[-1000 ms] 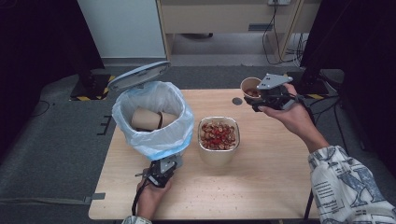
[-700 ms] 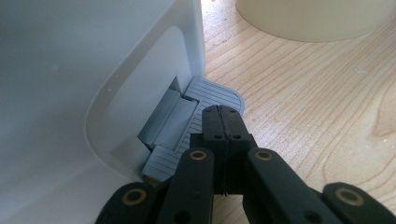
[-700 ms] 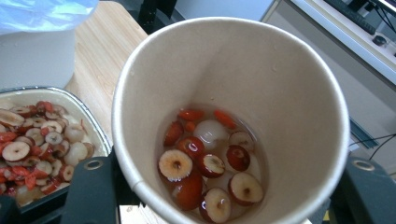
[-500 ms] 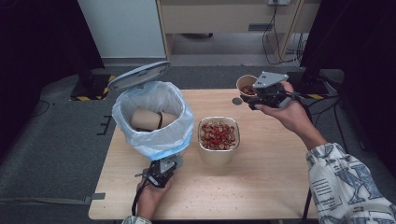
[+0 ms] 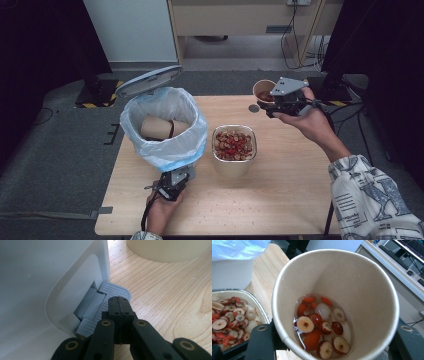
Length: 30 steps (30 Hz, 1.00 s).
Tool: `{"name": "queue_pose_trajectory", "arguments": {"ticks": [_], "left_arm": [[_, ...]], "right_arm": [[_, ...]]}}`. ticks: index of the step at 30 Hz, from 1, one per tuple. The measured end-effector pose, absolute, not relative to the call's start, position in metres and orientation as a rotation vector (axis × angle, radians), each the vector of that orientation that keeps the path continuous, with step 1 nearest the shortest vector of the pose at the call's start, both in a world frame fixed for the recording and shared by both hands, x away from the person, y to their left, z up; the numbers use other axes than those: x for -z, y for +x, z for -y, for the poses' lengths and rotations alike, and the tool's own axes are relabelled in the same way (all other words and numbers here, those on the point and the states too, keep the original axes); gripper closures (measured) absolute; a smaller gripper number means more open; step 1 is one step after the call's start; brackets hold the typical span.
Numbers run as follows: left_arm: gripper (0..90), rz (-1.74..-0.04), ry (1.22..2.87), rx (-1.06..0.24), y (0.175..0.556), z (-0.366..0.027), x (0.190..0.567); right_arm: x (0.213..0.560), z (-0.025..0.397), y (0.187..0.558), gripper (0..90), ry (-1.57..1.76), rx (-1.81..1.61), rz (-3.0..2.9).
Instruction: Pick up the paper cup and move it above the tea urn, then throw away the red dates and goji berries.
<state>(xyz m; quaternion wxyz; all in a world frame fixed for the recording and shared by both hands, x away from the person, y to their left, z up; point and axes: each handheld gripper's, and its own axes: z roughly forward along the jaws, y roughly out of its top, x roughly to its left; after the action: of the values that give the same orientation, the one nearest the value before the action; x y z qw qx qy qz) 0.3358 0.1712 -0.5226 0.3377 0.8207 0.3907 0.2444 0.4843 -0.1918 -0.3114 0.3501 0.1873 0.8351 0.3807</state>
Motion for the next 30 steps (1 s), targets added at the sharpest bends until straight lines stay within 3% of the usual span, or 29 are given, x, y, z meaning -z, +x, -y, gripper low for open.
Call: {"name": "queue_pose_trajectory", "arguments": {"ticks": [16,30], "left_arm": [[90.0,-1.018,2.136,-0.632,0.336,-0.172,0.523],[90.0,-1.021,2.12,-0.625,0.336,-0.171,0.523]], "right_arm": [[0.308,0.194,0.485,35.2,0.48,-0.976,-2.161],[0.307,0.172,0.481,35.1,0.399,-0.941,-2.169]]}}
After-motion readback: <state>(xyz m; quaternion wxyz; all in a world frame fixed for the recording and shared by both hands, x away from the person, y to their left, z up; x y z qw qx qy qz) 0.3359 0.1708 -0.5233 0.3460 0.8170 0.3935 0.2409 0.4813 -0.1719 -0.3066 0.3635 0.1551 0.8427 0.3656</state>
